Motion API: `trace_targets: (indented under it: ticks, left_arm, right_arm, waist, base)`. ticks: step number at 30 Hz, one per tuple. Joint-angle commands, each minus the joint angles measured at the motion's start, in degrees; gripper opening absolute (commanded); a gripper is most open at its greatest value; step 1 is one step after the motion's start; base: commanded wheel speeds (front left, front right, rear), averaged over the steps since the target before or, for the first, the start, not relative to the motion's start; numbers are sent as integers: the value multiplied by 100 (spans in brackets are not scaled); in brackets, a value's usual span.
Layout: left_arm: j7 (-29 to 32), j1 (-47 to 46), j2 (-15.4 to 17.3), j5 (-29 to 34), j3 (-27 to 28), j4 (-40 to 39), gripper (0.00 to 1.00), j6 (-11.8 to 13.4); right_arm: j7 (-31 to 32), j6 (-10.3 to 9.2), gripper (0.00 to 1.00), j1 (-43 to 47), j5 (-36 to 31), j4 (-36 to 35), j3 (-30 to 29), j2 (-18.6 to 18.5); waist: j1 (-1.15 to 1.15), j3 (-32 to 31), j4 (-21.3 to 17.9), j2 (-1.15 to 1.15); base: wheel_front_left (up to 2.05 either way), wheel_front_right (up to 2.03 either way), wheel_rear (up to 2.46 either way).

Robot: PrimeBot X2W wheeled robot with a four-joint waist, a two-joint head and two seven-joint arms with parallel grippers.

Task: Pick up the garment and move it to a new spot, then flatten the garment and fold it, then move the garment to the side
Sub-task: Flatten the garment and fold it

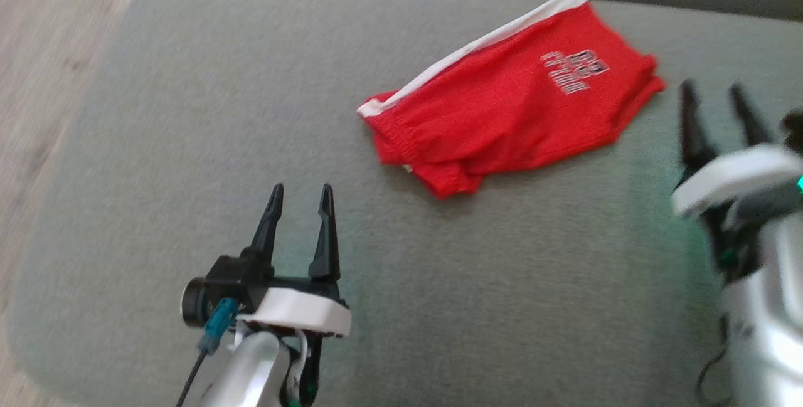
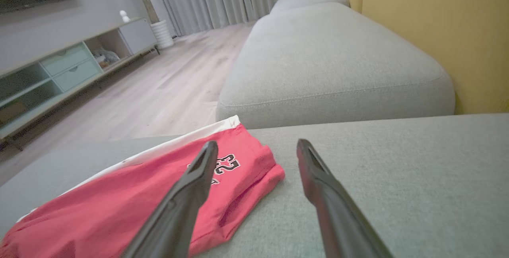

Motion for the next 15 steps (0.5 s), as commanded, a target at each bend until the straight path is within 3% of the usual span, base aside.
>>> trace_targets:
  ticks: [1,7,15]
  left_arm:
    - [-37,-215,7,-51,94,-167,100,-25]
    - [-37,-455,3,-257,-200,-221,100,178]
    - [-37,-568,2,-321,-383,-205,100,349]
  right_arm:
    - [170,-4,100,-351,-102,28,-22,-136]
    - [697,-4,100,-1322,-282,1091,-544,-343]
    - [900,-4,100,-1854,-680,2289,-821,-545]
  waist:
    - [-2,359,345,0]
    - [-2,644,694,0]
    - [-2,726,882,0]
  base:
    - [0,0,0]
    - [0,0,0]
    - [0,0,0]
